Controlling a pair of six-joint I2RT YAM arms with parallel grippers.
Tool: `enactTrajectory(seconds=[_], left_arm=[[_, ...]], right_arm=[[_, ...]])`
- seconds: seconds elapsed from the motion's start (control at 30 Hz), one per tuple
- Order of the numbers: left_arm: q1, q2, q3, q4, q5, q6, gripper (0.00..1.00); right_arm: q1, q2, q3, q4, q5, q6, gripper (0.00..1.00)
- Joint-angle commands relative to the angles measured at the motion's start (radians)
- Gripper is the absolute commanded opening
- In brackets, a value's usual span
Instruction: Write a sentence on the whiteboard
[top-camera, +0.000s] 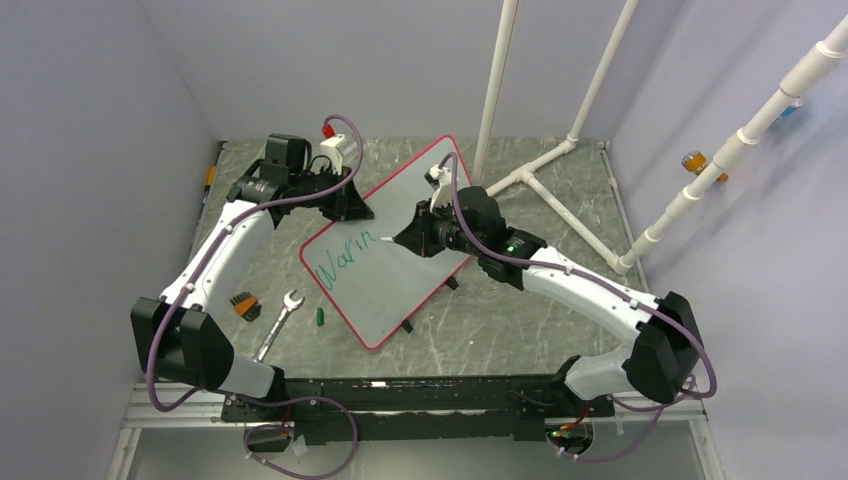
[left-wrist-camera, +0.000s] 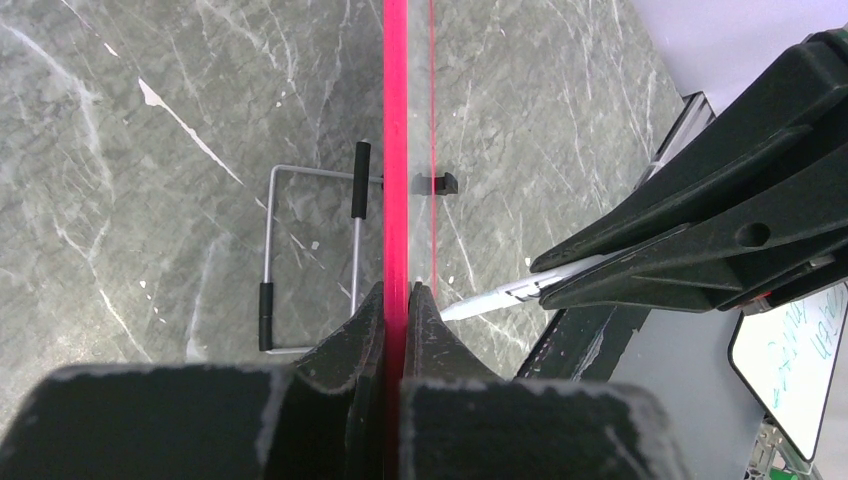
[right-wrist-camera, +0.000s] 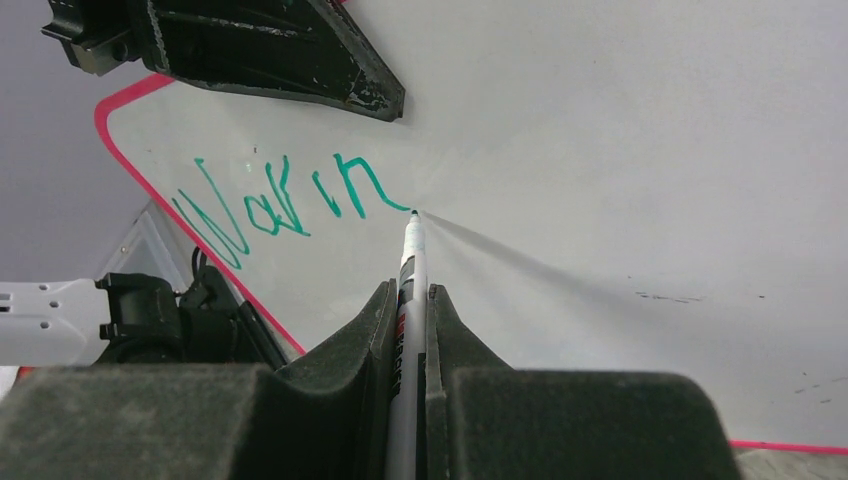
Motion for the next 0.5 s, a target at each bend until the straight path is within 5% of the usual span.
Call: enactTrajectory(seconds=[0.0,0.47], left_arm=[[-0.030,-0.017,-0.027,0.028,-0.071,0.109,0.00],[-0.047,-0.006,-0.025,0.019,-0.083,0.114,0.00]], right_arm=[[-0.004,-0.067,-0.007,0.003,0.026,-0.036,0.00],[-0.040,-0.176,-0.045,-0.074,0.075,-0.045,0.00]])
